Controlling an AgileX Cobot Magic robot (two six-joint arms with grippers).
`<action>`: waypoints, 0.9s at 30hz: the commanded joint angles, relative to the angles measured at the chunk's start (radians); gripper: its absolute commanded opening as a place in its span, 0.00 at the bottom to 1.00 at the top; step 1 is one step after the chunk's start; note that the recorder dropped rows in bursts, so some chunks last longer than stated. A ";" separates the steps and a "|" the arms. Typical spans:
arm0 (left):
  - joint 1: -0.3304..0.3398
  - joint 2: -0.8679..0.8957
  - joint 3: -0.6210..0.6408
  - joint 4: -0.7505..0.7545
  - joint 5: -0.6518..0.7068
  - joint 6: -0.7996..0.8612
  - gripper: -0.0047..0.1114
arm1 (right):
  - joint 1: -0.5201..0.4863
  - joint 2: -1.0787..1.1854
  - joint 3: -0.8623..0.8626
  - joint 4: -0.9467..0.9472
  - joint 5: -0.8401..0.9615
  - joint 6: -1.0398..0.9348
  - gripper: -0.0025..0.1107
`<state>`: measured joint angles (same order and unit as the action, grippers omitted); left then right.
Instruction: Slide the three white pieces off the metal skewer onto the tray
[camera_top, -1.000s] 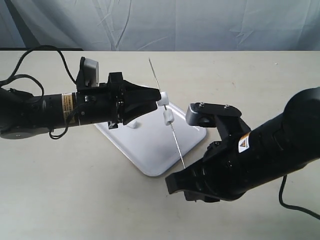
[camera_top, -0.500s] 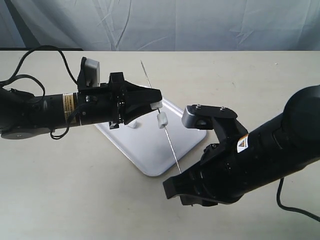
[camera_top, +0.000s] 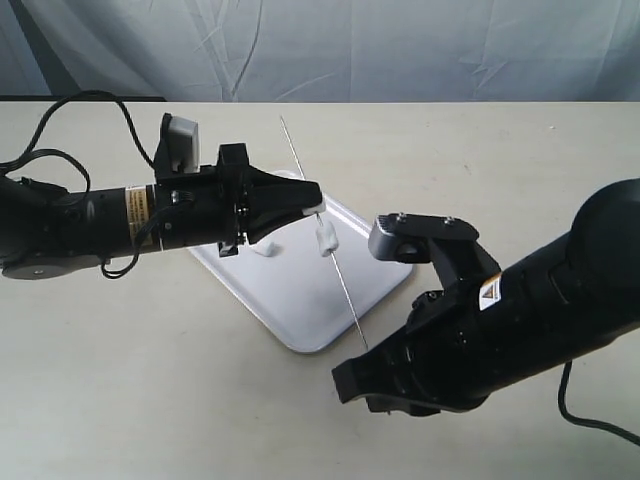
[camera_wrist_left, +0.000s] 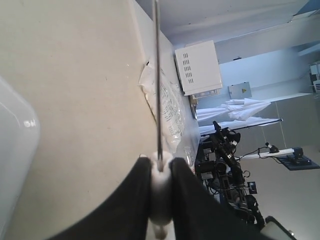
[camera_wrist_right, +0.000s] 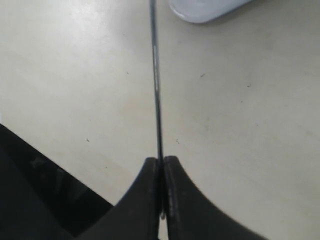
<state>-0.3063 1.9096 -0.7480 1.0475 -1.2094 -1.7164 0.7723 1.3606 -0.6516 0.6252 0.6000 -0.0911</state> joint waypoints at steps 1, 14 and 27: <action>0.040 0.004 0.002 -0.077 -0.012 0.024 0.16 | -0.002 -0.007 0.046 -0.012 0.070 -0.021 0.02; 0.229 0.004 0.002 -0.011 0.057 0.051 0.16 | -0.002 -0.019 0.090 -0.029 0.122 -0.045 0.02; 0.087 0.004 0.002 0.025 0.417 0.260 0.18 | -0.002 -0.019 0.088 -0.004 -0.005 -0.041 0.02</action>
<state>-0.1903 1.9159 -0.7480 1.1115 -0.8329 -1.5180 0.7723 1.3484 -0.5631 0.6118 0.6160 -0.1312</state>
